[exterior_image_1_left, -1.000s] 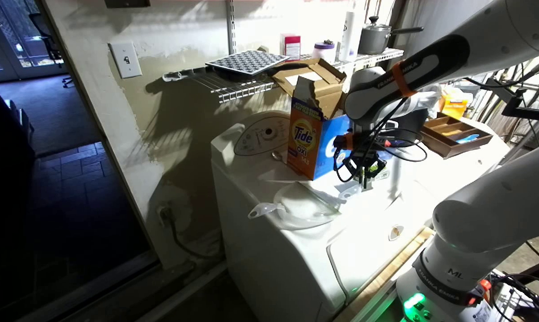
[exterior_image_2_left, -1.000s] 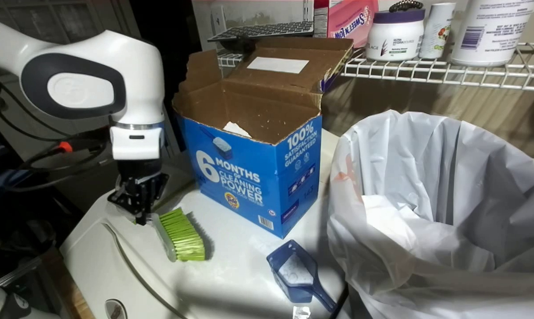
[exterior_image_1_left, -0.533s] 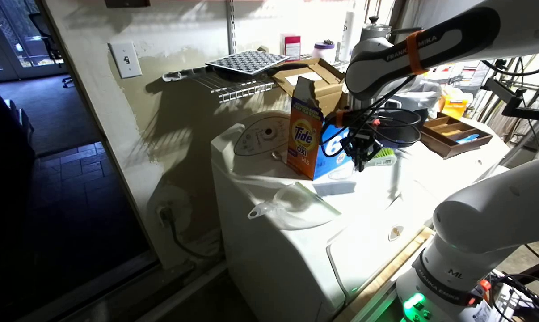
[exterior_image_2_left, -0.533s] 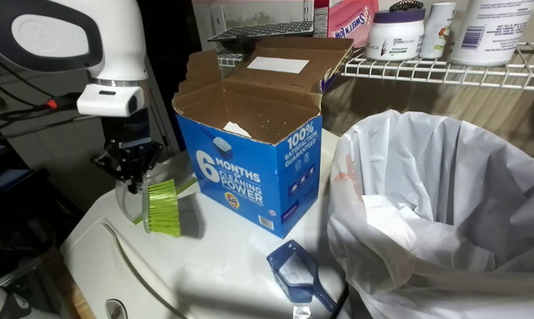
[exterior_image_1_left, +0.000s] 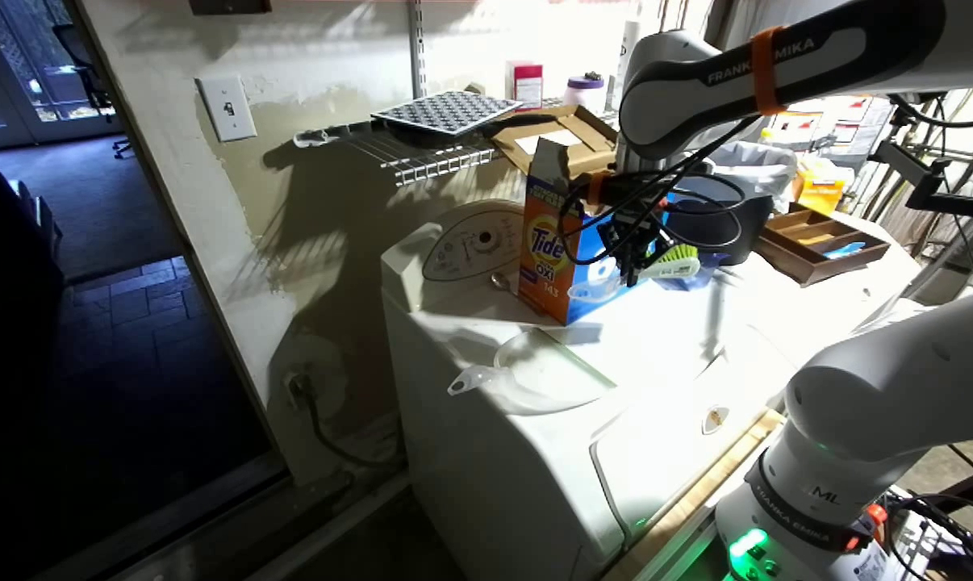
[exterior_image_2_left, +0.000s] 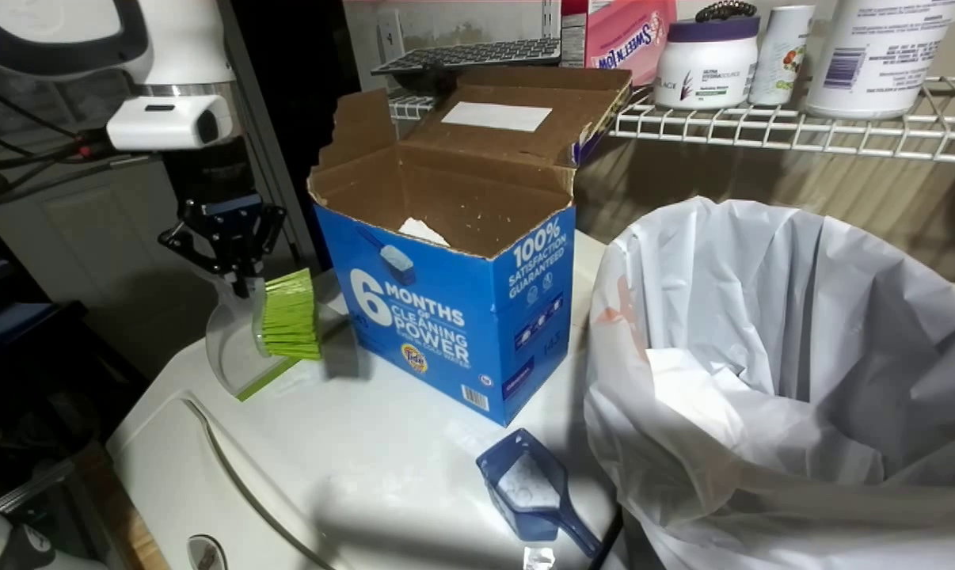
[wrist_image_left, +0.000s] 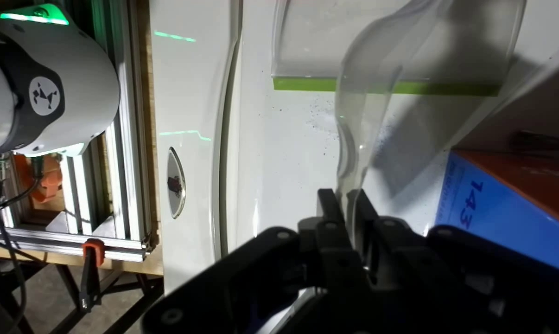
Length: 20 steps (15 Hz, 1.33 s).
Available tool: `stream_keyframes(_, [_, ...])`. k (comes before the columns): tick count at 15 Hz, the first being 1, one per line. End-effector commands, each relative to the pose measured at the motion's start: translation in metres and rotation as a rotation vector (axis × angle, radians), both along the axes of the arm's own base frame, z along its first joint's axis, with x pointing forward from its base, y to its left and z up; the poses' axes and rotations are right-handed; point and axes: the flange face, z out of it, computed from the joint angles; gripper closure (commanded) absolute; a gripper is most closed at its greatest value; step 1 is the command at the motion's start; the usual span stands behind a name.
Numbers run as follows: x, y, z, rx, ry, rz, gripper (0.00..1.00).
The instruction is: Hang the small brush on the top rack
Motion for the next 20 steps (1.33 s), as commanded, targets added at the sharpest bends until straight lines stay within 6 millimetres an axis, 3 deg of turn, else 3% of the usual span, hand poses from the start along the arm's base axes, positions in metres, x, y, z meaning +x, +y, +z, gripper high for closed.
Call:
stream_keyframes(1, [0.000, -0.001, -0.001, 0.002, 0.005, -0.002, 0.90])
stream_keyframes(5, [0.001, -0.001, -0.003, 0.003, 0.010, -0.003, 0.90])
stream_keyframes(6, [0.001, 0.000, 0.001, 0.001, 0.007, -0.008, 0.97])
stream_keyframes(14, [0.010, 0.021, 0.048, -0.009, -0.081, -0.162, 0.97])
stream_keyframes(20, [0.029, 0.054, 0.083, 0.113, -0.222, -0.208, 0.97])
